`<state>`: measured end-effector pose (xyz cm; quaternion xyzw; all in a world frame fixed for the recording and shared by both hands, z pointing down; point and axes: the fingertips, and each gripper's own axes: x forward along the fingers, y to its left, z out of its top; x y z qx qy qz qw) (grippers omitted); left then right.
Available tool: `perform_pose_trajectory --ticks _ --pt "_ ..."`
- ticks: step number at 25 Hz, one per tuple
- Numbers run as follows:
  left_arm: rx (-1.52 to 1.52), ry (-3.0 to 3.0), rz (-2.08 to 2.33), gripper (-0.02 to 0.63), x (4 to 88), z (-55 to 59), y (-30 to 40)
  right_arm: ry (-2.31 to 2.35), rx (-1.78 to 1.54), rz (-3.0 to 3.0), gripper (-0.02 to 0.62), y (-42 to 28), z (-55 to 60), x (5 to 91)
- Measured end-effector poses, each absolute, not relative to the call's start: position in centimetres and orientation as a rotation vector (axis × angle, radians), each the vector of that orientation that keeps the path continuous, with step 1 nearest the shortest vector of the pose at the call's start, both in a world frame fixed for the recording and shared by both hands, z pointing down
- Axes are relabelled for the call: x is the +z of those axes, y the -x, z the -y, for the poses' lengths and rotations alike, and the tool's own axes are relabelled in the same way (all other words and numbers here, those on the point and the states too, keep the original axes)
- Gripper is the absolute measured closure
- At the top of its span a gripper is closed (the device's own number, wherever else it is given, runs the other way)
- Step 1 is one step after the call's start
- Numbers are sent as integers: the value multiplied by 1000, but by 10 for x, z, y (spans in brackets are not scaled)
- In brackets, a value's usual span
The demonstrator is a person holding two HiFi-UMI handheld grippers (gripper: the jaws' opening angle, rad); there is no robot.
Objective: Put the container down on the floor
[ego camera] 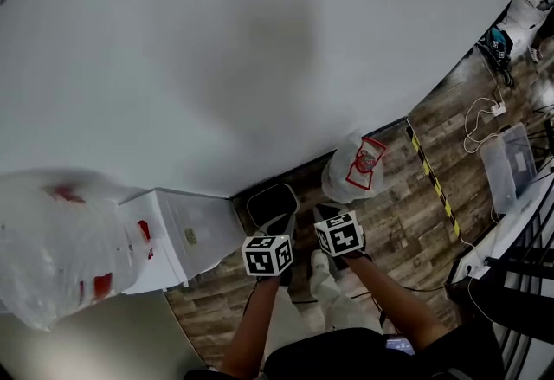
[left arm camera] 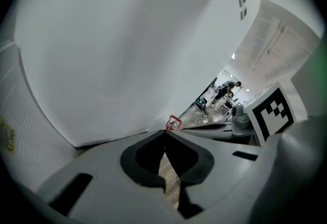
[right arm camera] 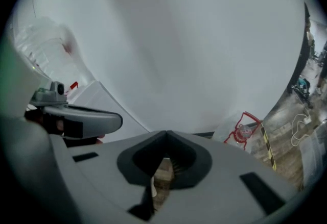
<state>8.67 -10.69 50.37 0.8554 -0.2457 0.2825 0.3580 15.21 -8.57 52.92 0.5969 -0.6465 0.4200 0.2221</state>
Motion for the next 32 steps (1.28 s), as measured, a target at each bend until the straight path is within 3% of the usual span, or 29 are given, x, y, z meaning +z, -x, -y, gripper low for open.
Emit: perform_pose_trajectory --ticks 18,32 --pt "509 -2503 713 592 310 125 -98 -1765 921 2005 565 -169 102 358" --pt "380 -2632 739 592 228 113 -77 -1919 713 2148 565 -155 108 248"
